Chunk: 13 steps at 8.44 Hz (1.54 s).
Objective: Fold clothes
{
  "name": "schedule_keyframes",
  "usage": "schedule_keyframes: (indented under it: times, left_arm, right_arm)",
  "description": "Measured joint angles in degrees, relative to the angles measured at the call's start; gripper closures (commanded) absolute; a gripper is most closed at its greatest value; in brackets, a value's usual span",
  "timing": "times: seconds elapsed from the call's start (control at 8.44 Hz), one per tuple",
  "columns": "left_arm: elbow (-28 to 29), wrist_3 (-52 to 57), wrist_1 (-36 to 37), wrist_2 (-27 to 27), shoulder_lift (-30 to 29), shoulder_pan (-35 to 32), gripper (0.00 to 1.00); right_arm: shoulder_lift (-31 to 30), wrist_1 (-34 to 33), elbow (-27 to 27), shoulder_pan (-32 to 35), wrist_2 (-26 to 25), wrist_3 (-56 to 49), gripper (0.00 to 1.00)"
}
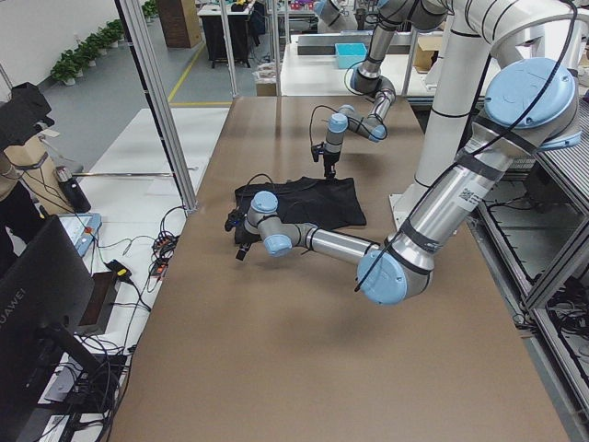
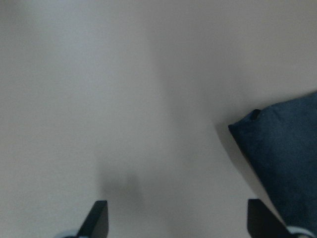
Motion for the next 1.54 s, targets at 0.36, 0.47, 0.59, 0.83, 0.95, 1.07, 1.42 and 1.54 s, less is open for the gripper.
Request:
schedule_keyframes:
  times: [0.36,0.47,0.59,0.83,0.95,1.07,1.42,1.54]
  left_arm:
    - [-0.05,0.00,-0.02,0.00,0.05,-0.02,0.00]
    - [-0.06,0.00,-0.02,0.00,0.05,-0.02,0.00]
    - [-0.06,0.00,-0.02,0.00,0.09,-0.02,0.00]
    - [-0.06,0.00,-0.02,0.00,0.07,-0.03,0.00]
    - [-0.06,0.00,-0.02,0.00,0.06,-0.02,0.00]
    - [-0.06,0.00,-0.02,0.00,0.05,-0.01,0.00]
    - [-0.02,-0.05,-0.02,0.00,0.05,0.00,0.00]
    - [-0.01,-0.05,-0.02,0.00,0.05,0.00,0.00]
  right_arm:
    - [-0.76,1.13,-0.13,-0.46,-0.17,0.09,1.00]
    - [-0.81,1.17,-0.13,-0.48,-0.20,0.10,1.00]
    - [-0.84,1.16,-0.06,-0.48,-0.21,0.10,1.00]
    - [-1.47,1.08,1.38,-0.29,-0.26,0.37,1.00]
    - [-3.03,1.06,3.50,-0.41,-0.31,1.26,1.00]
    - [-5.13,1.08,6.19,-1.05,-0.75,3.43,1.00]
    - [-8.41,1.19,10.10,-6.42,-6.10,11.27,0.89]
    - [-8.67,1.20,10.46,-7.16,-6.78,12.04,0.33]
